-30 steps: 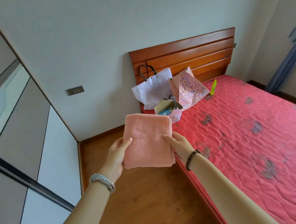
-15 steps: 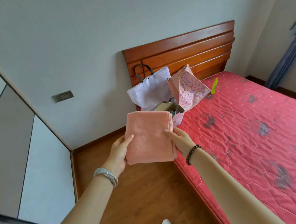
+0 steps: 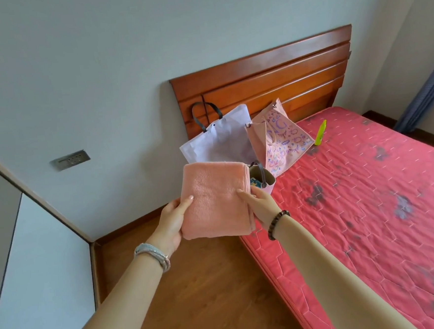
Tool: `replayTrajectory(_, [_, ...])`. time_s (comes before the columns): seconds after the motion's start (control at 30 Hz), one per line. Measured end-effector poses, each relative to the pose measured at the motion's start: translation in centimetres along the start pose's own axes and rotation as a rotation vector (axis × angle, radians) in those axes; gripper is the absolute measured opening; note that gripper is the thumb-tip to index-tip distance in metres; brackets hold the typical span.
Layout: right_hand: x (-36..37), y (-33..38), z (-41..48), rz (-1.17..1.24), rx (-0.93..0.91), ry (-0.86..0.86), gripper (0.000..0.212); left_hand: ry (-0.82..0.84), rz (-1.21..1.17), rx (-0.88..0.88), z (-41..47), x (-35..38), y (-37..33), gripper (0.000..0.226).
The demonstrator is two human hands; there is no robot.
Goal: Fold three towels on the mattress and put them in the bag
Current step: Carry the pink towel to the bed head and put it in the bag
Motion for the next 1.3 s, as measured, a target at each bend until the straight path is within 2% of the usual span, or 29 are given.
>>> replayTrajectory(0.1, [-0.5,-0.1,2.4,-0.035,0.024,-0.004,0.025,0.007,0.000,-0.025,2.6,0.6,-0.1,0.044])
replayTrajectory(0.4, [-1.3,0.2,8.5,-0.044,0.072,-0.080,0.022,0.076,0.055,-0.093,11.0,2.5,-1.4,0.040])
replayTrajectory(0.5, [-1.5,0.2,10.7,-0.041,0.099,-0.125,0.017,0.136,0.074,-0.120,14.4,3.3,-1.9,0.035])
replayTrajectory(0.9, [0.7,-0.2,18.0,0.050,0.206,-0.335,0.013,0.383,0.181,-0.234,26.7,4.5,-4.6,0.040])
replayTrajectory(1.07, [1.6,-2.4,20.2,0.103,0.293,-0.382,0.014,0.382,0.208,-0.307,30.2,4.4,-3.0,0.043])
replayTrajectory(1.3, [1.4,-5.8,23.6,0.108,0.416,-0.410,0.018,0.378,0.277,-0.387,34.5,5.0,-0.7,0.034])
Point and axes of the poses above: each hand's wrist, its own z-axis towards the middle knuckle, its own x-axis out of the palm, y = z × x, the point moved 7 cm from there along z, towards the middle knuckle, and after that the axes turned 11 degrees about -z, right-handed, at the moved point
